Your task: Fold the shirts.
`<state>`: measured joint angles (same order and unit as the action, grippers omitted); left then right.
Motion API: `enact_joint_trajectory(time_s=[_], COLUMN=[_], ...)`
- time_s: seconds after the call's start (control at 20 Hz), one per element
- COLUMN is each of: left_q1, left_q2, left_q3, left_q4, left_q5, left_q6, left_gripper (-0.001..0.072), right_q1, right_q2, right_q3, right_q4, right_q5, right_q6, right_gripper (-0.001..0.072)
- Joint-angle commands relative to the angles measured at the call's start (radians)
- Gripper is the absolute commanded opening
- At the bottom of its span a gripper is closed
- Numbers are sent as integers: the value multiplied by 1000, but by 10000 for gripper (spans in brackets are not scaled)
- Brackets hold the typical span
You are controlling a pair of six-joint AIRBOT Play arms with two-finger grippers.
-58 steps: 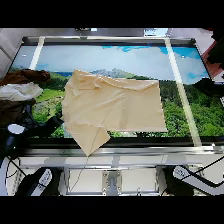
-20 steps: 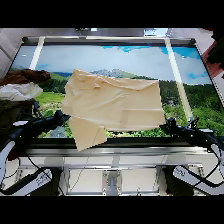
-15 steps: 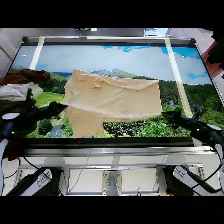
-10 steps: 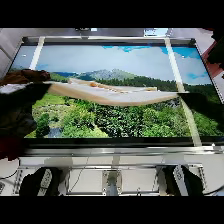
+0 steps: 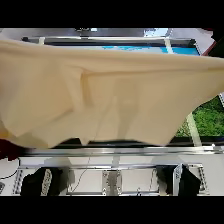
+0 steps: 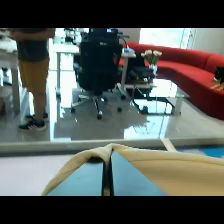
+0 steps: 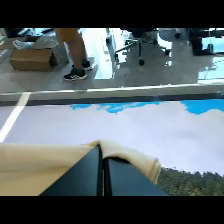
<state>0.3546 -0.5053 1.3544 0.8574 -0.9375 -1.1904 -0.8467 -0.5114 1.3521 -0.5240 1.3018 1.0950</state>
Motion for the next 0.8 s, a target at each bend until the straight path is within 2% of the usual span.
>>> enact_joint_trajectory(time_s=[0.0, 0.1, 0.25, 0.4, 0.55, 0.65, 0.75], left_q1=[-2, -34, -160, -306, -359, -362, -362], left_q2=[-225, -386, -613, -843, -1019, -1087, -1107], left_q3=[45, 42, 42, 42, 42, 43, 43], left_q4=[-83, -88, 11, 205, 369, 372, 375], left_q5=[-168, -185, -175, -44, 180, 244, 227], left_q6=[-6, 2, 9, -12, -167, -179, -178], left_gripper=[12, 12, 12, 12, 12, 12, 12], right_q1=[19, 130, 386, 595, 670, 683, 682], right_q2=[-203, -354, -591, -845, -1042, -1110, -1122], right_q3=[57, 57, 57, 58, 58, 58, 59], right_q4=[135, 47, -201, -411, -459, -435, -442], right_q5=[66, 51, -61, -269, -467, -554, -579], right_q6=[-39, -49, -43, 44, 125, 138, 135], right_gripper=[20, 21, 21, 21, 21, 21, 21])
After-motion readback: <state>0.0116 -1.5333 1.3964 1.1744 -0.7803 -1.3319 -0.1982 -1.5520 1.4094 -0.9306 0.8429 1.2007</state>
